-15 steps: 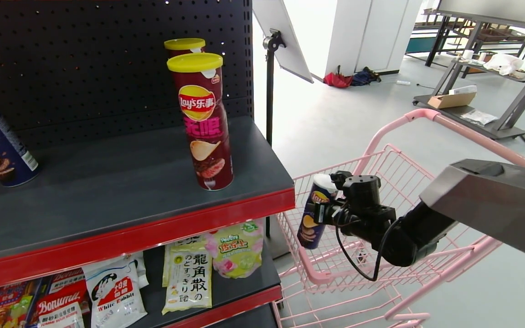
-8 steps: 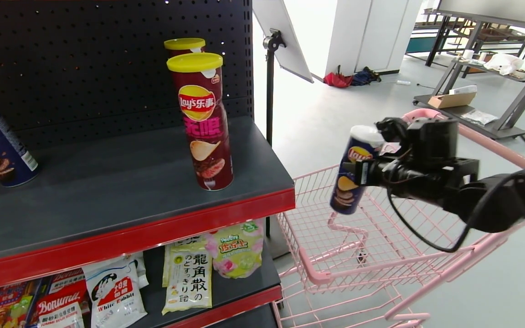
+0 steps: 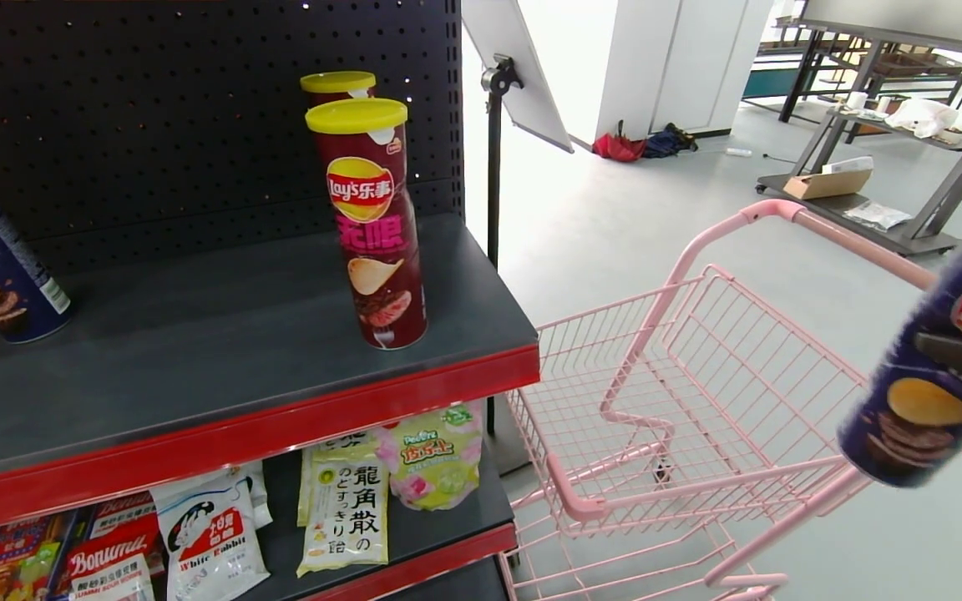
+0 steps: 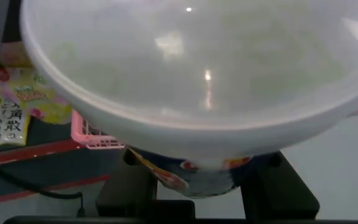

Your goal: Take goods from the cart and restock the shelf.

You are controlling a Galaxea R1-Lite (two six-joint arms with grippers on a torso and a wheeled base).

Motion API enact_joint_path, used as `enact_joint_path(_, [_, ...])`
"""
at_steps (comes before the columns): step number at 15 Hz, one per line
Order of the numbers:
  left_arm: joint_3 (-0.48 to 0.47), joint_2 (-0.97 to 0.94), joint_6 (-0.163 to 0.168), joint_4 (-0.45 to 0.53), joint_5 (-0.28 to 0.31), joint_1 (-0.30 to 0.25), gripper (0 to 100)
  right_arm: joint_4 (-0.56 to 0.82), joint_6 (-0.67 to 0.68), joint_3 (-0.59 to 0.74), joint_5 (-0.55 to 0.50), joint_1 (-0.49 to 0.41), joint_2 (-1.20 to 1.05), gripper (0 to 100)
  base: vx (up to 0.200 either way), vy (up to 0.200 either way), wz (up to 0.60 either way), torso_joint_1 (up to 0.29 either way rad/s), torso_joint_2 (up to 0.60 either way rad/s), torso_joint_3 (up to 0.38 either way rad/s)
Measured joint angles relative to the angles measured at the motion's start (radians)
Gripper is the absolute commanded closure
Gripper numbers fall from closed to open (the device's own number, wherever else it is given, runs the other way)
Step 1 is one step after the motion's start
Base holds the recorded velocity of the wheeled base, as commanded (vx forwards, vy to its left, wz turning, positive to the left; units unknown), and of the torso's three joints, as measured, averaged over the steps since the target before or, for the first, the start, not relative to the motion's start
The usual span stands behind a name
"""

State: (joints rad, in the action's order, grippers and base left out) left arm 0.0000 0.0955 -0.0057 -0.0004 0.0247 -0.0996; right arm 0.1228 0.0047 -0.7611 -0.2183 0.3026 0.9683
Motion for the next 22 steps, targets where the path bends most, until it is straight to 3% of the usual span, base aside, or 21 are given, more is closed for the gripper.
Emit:
enact_joint_path(3, [0.0, 0.0, 0.0, 0.0, 0.0, 0.0, 0, 0.127, -0.031, 0.128, -0.032, -0.085, -0.237, 100, 0.0, 0.0, 0.0, 0.0, 0.0, 0.0])
enact_joint_path(7, [0.0, 0.0, 0.0, 0.0, 0.001, 0.0, 0, 0.196, -0.043, 0.172, -0.029, -0.117, -0.383, 100, 0.0, 0.0, 0.0, 0.073, -0.2, -0.127])
enact_joint_path(22, [0.0, 0.0, 0.0, 0.0, 0.0, 0.0, 0, 0.192, -0.044, 0.177, 0.023, -0.114, -0.388, 100, 0.0, 0.0, 0.0, 0.177, -0.44, -0.26])
